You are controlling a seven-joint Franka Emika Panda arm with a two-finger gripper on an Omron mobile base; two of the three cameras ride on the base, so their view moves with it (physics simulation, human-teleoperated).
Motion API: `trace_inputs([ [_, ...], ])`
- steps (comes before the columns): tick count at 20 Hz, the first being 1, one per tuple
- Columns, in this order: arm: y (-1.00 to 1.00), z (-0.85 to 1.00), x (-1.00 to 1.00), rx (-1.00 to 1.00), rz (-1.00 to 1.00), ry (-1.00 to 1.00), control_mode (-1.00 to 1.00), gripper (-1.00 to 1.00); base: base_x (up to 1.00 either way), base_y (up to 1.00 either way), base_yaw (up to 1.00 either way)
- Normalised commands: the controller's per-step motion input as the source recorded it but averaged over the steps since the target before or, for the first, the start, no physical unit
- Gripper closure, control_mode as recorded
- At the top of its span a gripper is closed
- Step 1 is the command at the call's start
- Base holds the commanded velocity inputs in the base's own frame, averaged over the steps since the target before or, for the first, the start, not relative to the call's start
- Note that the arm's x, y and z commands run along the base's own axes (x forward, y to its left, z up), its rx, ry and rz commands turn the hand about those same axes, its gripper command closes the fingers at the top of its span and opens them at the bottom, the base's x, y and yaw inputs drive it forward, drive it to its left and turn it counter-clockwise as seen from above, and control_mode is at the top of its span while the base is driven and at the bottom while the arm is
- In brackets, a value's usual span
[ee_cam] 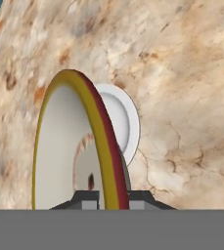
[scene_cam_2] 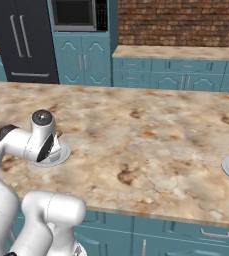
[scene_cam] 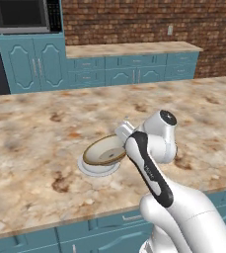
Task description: Move the bowls from the cabinet to the plates on the dining table.
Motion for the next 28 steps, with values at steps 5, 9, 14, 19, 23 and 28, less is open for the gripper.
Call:
trace_inputs([
  [5,0.16,-0.11,0.26,-0.03,0.0,0.0,-1.0,1.0,0.0,0.0,0.0],
  [9,0.24,-0.27,0.14,-0.01,0.0,0.0,-1.0,1.0,0.0,0.0,0.0],
  [14,0.0,-0.19,0.22,0.06,0.0,-0.03,-1.0,1.0,0.0,0.0,0.0],
  [19,0.0,-0.2,0.07,0.0,-0.01,0.0,-1.0,1.0,0.0,0.0,0.0],
  [23,0.0,-0.25,0.0,0.0,-0.01,0.0,-1.0,1.0,0.0,0.0,0.0],
  [28,0.0,-0.21,0.11,0.0,-0.01,0.0,-1.0,1.0,0.0,0.0,0.0],
])
